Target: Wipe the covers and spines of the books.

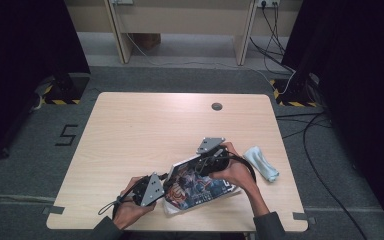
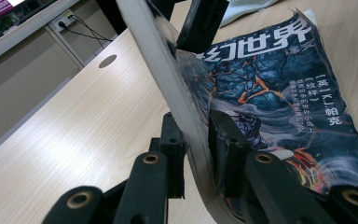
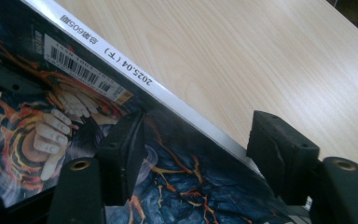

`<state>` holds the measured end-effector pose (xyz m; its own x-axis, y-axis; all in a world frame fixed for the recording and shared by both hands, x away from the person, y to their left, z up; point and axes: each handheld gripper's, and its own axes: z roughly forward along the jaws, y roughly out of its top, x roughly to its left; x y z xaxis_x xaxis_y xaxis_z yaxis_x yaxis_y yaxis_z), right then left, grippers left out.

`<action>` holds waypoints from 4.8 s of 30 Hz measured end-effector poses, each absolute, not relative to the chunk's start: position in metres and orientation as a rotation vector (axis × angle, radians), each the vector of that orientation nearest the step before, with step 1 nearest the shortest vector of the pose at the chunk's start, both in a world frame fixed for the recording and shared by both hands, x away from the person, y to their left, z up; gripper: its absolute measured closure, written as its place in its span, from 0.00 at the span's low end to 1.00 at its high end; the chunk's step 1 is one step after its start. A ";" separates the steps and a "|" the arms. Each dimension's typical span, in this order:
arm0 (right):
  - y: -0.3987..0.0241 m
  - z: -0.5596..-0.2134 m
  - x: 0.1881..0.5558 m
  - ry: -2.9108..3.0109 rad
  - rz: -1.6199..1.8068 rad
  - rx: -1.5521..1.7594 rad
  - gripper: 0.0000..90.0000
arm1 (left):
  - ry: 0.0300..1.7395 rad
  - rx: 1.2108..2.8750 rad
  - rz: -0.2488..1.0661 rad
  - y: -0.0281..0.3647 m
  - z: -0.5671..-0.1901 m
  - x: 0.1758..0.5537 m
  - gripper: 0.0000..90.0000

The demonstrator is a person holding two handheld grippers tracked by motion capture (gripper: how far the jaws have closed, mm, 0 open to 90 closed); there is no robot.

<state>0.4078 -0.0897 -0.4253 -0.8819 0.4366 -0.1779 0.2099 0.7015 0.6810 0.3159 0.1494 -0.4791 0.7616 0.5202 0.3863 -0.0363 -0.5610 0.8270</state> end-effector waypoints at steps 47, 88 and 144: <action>-0.098 -0.441 0.402 2.819 0.945 0.271 0.82 | 0.338 2.029 0.619 0.166 -0.474 0.340 0.84; -0.079 -0.349 0.398 2.708 0.641 0.431 0.93 | 0.859 1.980 0.466 0.212 -0.485 0.325 0.36; -0.086 -0.442 0.354 2.836 0.790 0.631 0.70 | 1.075 1.998 0.343 0.229 -0.506 0.338 0.33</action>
<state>0.3543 -0.0859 -0.4425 -0.9041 0.4271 -0.0131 0.3588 0.7755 0.5195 0.3377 0.2290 -0.5056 0.5978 0.7903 -0.1344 0.5660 -0.2974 0.7689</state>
